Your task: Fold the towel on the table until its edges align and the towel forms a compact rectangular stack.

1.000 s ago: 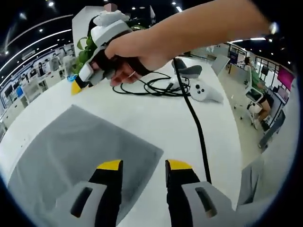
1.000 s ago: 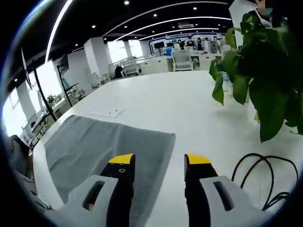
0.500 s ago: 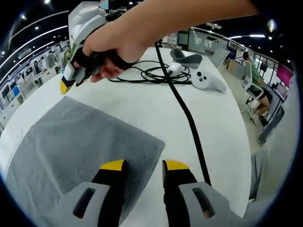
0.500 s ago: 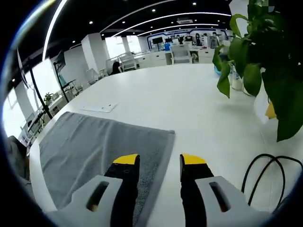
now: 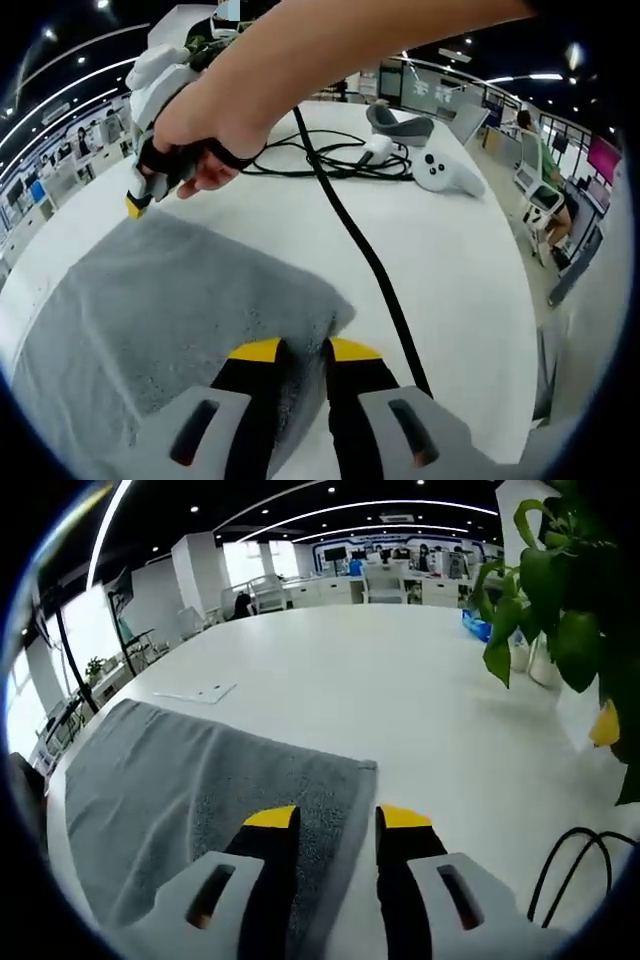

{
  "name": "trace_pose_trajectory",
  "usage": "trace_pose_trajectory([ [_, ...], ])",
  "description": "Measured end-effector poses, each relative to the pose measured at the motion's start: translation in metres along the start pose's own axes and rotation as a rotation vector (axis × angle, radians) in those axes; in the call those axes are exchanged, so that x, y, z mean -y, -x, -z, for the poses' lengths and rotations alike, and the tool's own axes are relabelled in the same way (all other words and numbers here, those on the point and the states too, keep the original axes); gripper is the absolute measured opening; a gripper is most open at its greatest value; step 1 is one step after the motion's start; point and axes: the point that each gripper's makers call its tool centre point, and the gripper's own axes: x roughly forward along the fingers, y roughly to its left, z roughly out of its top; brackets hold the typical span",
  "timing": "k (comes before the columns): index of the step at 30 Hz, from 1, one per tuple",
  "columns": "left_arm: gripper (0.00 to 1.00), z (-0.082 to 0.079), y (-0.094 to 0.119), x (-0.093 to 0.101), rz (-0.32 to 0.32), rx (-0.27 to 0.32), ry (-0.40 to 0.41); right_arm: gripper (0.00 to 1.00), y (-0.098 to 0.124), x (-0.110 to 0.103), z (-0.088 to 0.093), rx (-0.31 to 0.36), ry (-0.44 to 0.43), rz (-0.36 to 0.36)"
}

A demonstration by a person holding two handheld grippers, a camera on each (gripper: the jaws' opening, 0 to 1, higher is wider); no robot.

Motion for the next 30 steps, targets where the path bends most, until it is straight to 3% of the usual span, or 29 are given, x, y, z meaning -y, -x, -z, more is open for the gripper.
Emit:
trace_pose_trajectory([
  [3,0.08,0.001,0.001,-0.001,-0.001,-0.005,0.015,0.25,-0.008,0.005,0.005,-0.032,0.022,0.017],
  [4,0.06,0.001,0.001,-0.001,-0.001,-0.007,0.02,0.23,-0.007,0.006,-0.002,0.008,0.02,0.031],
  [5,0.05,0.002,0.001,-0.001,0.0,-0.008,0.02,0.21,0.0,0.003,0.007,-0.031,0.023,0.03],
  [8,0.04,0.003,0.002,0.001,0.003,-0.014,0.054,0.17,0.003,0.002,0.006,-0.021,0.104,0.033],
  [14,0.03,0.003,0.002,0.003,0.001,-0.014,0.055,0.03,0.015,-0.005,0.01,-0.019,0.062,0.006],
  [16,0.04,0.003,0.002,0.004,-0.004,-0.015,0.051,0.02,0.012,-0.005,0.012,-0.02,0.059,0.005],
  [19,0.03,0.003,0.002,0.005,-0.006,-0.015,0.021,0.01,0.014,-0.009,0.015,-0.034,0.123,-0.001],
  [23,0.03,0.003,0.002,0.004,0.003,-0.014,0.001,0.0,0.016,-0.009,0.015,-0.046,0.071,0.005],
  [25,0.03,0.003,0.002,0.004,0.01,-0.011,0.016,0.0,0.021,-0.009,0.009,-0.022,0.035,0.007],
  [28,0.02,0.003,0.002,0.005,0.009,-0.011,-0.009,0.0,0.029,-0.012,0.005,-0.018,0.036,0.004],
  [30,0.02,-0.004,0.008,0.007,0.014,0.023,-0.016,0.0,0.035,-0.011,-0.005,0.005,0.041,0.011],
])
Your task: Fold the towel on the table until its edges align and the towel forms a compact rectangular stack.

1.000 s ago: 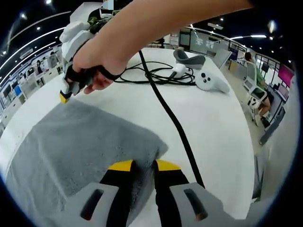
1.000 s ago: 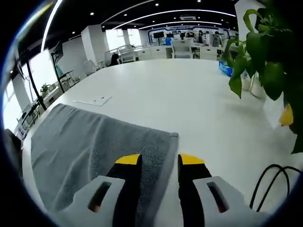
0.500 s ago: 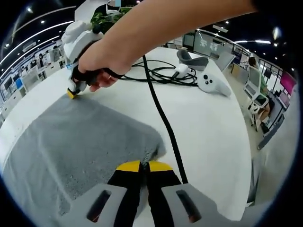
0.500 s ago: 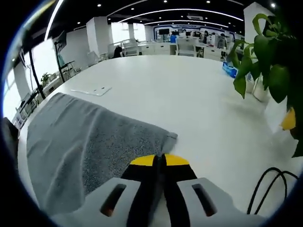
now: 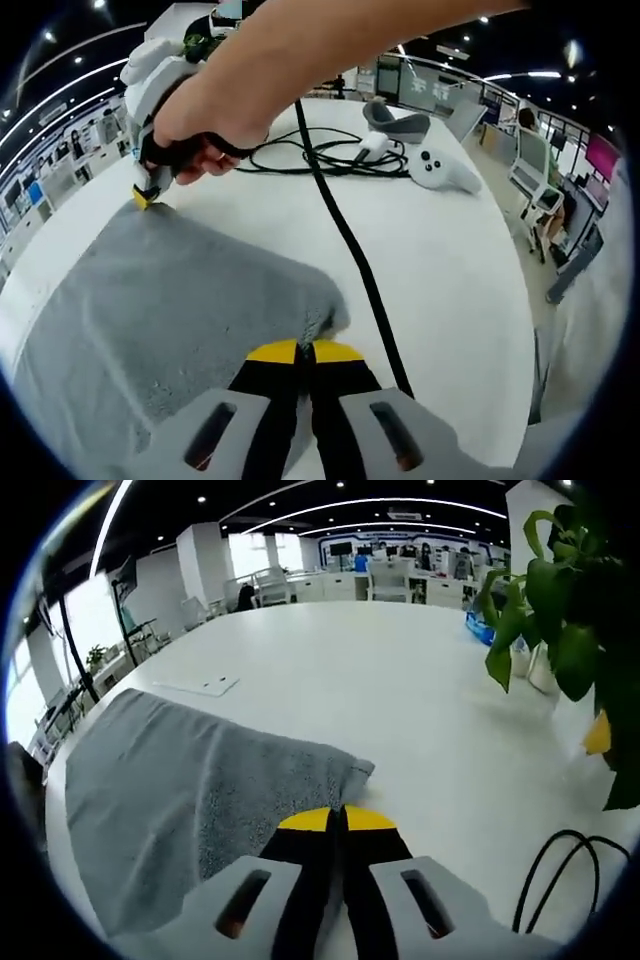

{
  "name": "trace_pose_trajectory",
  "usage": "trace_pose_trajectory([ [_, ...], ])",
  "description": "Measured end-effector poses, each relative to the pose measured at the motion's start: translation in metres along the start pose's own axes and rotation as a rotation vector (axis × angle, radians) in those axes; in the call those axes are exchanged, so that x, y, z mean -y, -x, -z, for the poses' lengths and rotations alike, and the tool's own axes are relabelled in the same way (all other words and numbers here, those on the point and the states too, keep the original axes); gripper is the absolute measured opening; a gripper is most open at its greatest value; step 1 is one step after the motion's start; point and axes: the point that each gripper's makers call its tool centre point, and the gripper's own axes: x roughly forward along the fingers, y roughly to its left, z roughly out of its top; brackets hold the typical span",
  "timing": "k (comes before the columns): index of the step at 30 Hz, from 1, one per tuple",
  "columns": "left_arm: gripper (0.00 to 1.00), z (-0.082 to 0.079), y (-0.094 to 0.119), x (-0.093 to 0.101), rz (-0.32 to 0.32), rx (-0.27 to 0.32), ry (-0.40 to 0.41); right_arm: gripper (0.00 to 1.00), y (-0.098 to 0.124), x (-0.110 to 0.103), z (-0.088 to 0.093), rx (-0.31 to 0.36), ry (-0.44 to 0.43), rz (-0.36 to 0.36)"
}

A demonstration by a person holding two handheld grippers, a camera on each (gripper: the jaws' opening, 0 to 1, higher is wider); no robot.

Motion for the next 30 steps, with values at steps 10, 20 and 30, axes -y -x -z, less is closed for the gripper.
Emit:
trace_pose_trajectory([
  [10,0.02,-0.036,0.053,-0.023,-0.024,0.161,0.092,0.0,0.009,-0.004,-0.03,0.024,0.045,0.041],
  [20,0.02,-0.046,0.106,-0.051,-0.091,0.267,0.203,0.0,0.024,-0.02,-0.06,0.03,0.114,0.074],
  [30,0.02,-0.078,0.128,-0.034,-0.059,0.359,0.209,0.0,0.048,-0.011,-0.081,0.059,0.149,0.108],
])
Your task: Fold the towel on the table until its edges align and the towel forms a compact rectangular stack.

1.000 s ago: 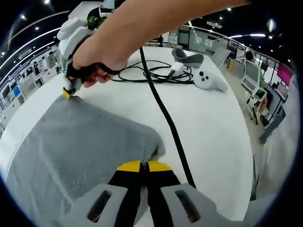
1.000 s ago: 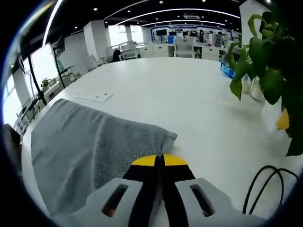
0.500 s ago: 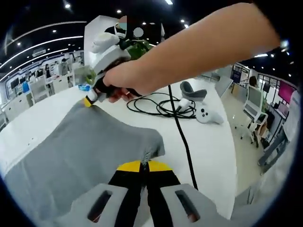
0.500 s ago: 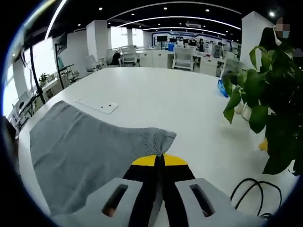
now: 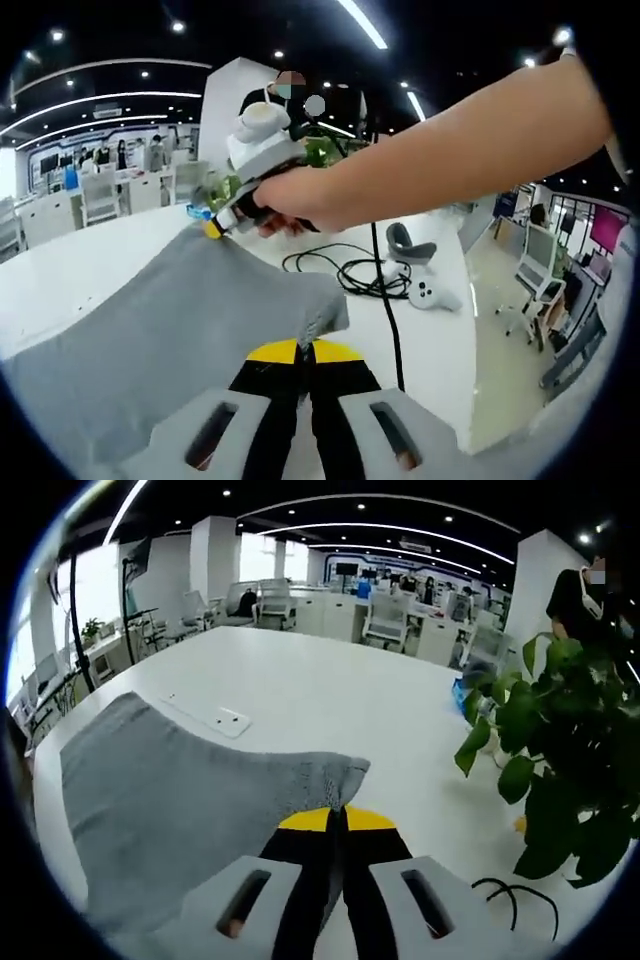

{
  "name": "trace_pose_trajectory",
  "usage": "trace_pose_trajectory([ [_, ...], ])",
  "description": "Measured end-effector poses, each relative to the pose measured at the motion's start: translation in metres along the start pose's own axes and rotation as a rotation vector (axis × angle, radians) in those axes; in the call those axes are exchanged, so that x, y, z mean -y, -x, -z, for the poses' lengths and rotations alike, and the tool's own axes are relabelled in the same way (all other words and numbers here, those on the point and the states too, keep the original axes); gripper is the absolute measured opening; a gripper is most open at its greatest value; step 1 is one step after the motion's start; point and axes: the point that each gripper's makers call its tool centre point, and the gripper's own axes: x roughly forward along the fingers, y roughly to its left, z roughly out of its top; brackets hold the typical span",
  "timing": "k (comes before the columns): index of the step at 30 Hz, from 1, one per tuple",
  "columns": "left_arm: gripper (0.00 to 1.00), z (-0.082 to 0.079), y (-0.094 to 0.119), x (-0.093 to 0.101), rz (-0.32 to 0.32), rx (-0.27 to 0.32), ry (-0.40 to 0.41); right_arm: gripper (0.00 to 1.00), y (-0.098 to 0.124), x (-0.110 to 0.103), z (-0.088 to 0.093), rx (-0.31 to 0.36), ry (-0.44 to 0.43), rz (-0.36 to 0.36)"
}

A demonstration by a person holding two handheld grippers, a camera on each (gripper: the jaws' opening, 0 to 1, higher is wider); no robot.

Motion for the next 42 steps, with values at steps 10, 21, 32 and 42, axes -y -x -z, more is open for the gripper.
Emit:
trace_pose_trajectory([
  [10,0.02,-0.034,-0.008,0.033,0.056,0.075,0.036,0.0,0.033,0.029,-0.006,0.052,-0.071,0.055],
  [21,0.02,-0.053,0.011,0.023,0.051,0.131,0.06,0.0,0.046,0.022,-0.022,0.076,-0.104,0.072],
  [32,0.02,-0.067,0.054,-0.017,-0.003,0.183,0.059,0.0,0.045,-0.006,-0.062,0.104,-0.072,0.085],
  [42,0.02,-0.07,0.089,-0.038,-0.038,0.214,0.028,0.0,0.034,-0.035,-0.098,0.134,-0.078,0.064],
])
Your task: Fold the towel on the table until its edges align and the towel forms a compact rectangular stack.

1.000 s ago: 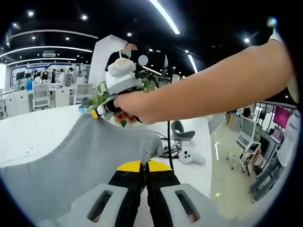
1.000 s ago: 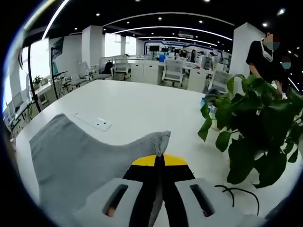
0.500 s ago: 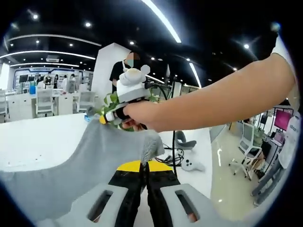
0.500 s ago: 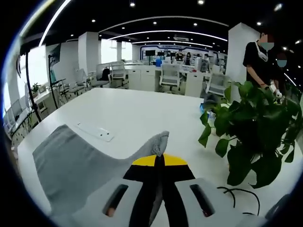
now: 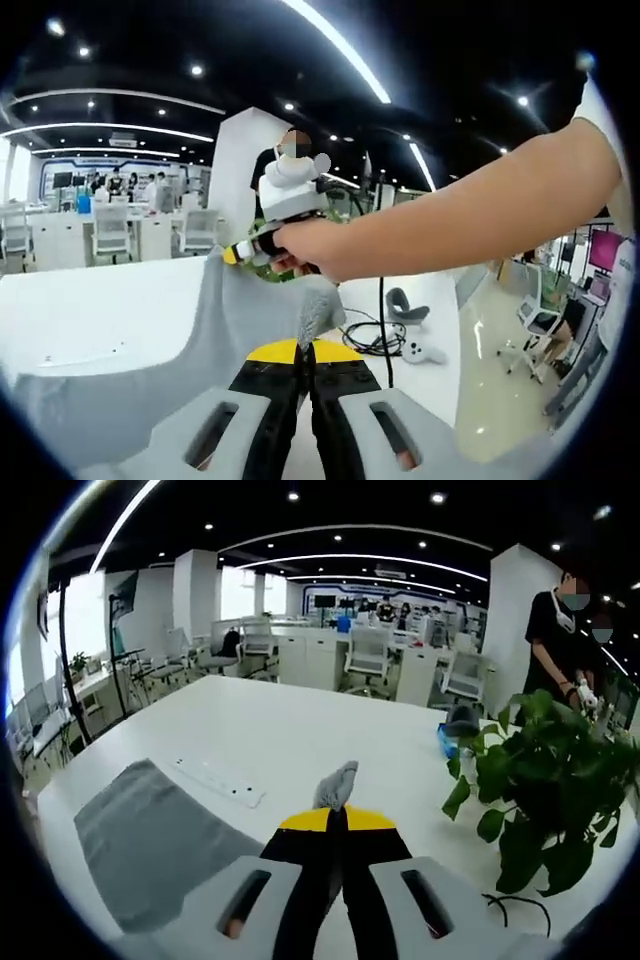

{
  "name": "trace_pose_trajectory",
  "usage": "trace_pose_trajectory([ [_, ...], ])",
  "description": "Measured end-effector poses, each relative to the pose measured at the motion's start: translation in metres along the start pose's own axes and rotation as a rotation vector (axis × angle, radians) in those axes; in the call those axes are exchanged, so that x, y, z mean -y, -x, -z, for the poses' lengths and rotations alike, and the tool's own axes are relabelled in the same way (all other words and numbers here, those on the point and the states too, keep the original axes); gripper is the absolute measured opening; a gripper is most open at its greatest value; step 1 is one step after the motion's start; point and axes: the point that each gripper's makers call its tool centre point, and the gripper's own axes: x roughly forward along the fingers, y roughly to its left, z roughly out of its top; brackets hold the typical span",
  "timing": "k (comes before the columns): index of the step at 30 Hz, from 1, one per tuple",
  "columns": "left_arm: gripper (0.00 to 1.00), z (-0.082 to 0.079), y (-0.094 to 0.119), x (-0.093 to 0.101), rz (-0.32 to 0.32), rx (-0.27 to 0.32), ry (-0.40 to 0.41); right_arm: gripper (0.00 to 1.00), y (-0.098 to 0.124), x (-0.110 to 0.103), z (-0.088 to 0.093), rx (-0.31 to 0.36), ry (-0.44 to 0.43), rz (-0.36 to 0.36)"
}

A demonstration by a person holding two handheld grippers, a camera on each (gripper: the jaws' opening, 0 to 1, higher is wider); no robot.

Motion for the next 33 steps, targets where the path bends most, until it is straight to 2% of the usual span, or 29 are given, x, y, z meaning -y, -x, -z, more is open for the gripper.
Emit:
trace_pose_trajectory([
  [8,0.02,-0.003,0.031,-0.025,-0.048,0.024,-0.012,0.0,0.0,-0.04,-0.017,0.013,0.004,-0.013],
  [13,0.02,-0.006,0.048,-0.038,-0.068,0.037,-0.003,0.0,-0.009,-0.063,-0.028,0.023,0.01,-0.027],
  [17,0.02,-0.009,0.063,-0.048,-0.084,0.042,-0.026,0.0,-0.014,-0.085,-0.039,0.033,0.013,-0.043],
  [22,0.02,-0.009,0.085,-0.073,-0.144,0.069,-0.009,0.0,-0.023,-0.109,-0.047,0.044,0.027,-0.064],
  [23,0.02,-0.008,0.089,-0.077,-0.152,0.075,0.018,0.0,-0.025,-0.113,-0.049,0.046,0.031,-0.063],
  [27,0.02,-0.004,0.101,-0.085,-0.174,0.068,0.017,0.0,-0.026,-0.135,-0.053,0.063,0.026,-0.084],
  [33,0.02,-0.003,0.116,-0.093,-0.183,0.062,0.007,0.0,-0.033,-0.15,-0.057,0.067,0.025,-0.1],
])
